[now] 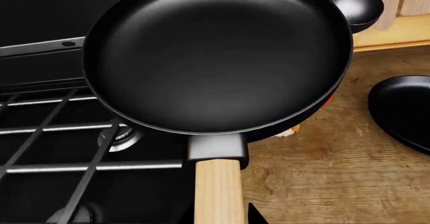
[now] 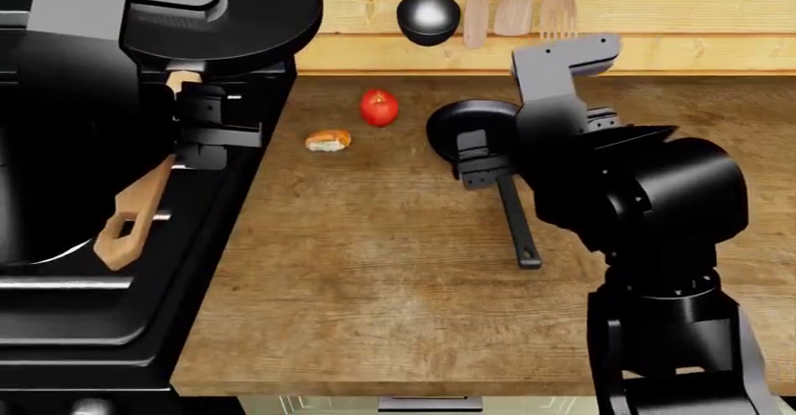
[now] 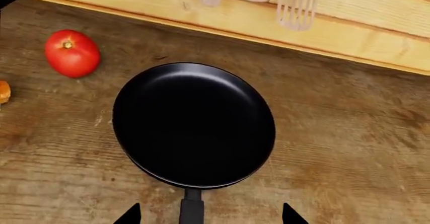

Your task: Place both pans onto different burners. Then place the tomato and the sushi on different pans.

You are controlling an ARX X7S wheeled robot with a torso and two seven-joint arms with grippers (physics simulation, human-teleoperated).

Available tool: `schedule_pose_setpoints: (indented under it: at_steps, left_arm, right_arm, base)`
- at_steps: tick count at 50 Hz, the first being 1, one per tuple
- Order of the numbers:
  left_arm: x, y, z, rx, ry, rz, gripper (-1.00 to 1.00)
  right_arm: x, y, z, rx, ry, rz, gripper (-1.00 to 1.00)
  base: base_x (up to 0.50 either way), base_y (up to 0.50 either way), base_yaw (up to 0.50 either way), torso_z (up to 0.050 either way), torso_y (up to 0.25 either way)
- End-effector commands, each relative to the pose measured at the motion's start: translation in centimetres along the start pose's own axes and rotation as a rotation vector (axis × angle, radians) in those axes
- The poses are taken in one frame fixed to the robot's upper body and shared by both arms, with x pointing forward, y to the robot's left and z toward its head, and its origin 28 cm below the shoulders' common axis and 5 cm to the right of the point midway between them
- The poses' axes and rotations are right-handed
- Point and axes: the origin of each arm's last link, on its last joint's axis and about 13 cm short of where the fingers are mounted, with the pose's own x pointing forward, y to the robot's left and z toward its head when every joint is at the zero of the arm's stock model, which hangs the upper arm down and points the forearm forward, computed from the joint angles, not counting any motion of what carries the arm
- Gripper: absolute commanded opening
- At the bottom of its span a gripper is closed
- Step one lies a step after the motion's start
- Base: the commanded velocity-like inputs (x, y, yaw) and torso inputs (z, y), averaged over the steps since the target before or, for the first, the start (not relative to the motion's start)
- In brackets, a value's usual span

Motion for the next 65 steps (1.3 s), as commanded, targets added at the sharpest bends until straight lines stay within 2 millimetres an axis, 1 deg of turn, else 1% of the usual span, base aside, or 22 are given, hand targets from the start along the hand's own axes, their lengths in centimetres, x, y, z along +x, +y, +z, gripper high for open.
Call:
schedule_pose_setpoints:
  at_steps: [1, 3, 10, 23, 30, 37, 47, 52, 65]
  left_arm:
    - [-0.3, 0.6, 1.0, -0.030, -0.064, 0.034, -1.00]
    - [-0.1, 0.7, 0.9, -0.035, -0.059, 0.036, -1.00]
    - [0.4, 0.7, 0.6, -0.039, -0.049, 0.037, -1.00]
    - [0.4, 0.7, 0.6, -0.039, -0.046, 0.030, -1.00]
    - [0.5, 0.8, 0.6, -0.041, -0.046, 0.033, -1.00]
    - [0.4, 0.8, 0.5, -0.040, -0.049, 0.030, -1.00]
    - [0.5, 0.8, 0.4, -0.043, -0.042, 0.025, -1.00]
    - [0.6, 0.9, 0.3, -0.043, -0.040, 0.029, -1.00]
    - [0.6, 0.9, 0.4, -0.045, -0.044, 0.028, -1.00]
  right_arm:
    - [0.9, 0.4, -0.3, -0.005, 0.060, -0.003, 1.00]
    - [1.8, 0.6, -0.5, -0.007, 0.075, 0.012, 1.00]
    - [3.3, 0.7, -1.4, -0.012, 0.115, 0.025, 1.00]
    - [4.4, 0.5, -2.3, -0.007, 0.162, 0.004, 1.00]
    - [4.9, 0.4, -2.6, 0.023, 0.189, 0.021, 1.00]
    - [4.6, 0.4, -2.5, 0.035, 0.214, 0.051, 1.00]
    - [5.0, 0.3, -2.4, 0.053, 0.242, 0.058, 1.00]
    - [5.8, -0.1, -2.1, 0.085, 0.248, 0.063, 1.00]
    - [6.4, 0.0, -2.8, 0.076, 0.277, 0.062, 1.00]
  base:
    - [0.00, 0.00, 0.00, 0.000, 0.000]
    - [0.00, 0.00, 0.00, 0.000, 0.005]
    - [0.00, 0.00, 0.00, 0.001, 0.002]
    - [0.00, 0.00, 0.00, 0.001, 0.003]
    - [0.00, 0.00, 0.00, 0.000, 0.002]
    - [0.00, 0.00, 0.00, 0.001, 0.003]
    - [0.00, 0.00, 0.00, 0.001, 0.002]
    - [0.00, 0.00, 0.00, 0.000, 0.002]
    - [0.00, 0.00, 0.00, 0.001, 0.002]
